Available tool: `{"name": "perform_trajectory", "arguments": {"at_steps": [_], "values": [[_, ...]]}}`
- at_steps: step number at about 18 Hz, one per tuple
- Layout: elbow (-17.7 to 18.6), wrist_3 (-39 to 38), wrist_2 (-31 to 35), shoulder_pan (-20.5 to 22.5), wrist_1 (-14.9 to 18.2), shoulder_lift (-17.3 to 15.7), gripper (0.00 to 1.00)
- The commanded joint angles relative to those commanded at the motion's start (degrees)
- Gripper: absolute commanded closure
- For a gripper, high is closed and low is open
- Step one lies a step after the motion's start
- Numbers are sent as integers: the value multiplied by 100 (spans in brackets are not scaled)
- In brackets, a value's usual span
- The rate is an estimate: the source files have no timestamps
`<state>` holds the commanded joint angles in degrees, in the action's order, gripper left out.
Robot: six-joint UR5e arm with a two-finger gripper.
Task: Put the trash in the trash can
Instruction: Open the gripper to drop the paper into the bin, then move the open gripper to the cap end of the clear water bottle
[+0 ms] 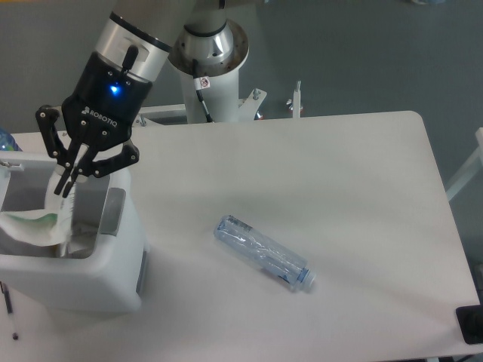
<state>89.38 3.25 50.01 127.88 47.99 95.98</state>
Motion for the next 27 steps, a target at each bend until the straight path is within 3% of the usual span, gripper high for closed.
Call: {"name": "perform_trajectory", "arguments": {"at_steps": [2,7,19,24,27], "values": [[0,0,0,0,9,-9,0],[-61,-9,9,87,-17,122,0],[-720,-149,53,914,61,720,0],[-739,-167,755,1019,211,983,0],[-615,-158,993,1335,220,1186,0]]}}
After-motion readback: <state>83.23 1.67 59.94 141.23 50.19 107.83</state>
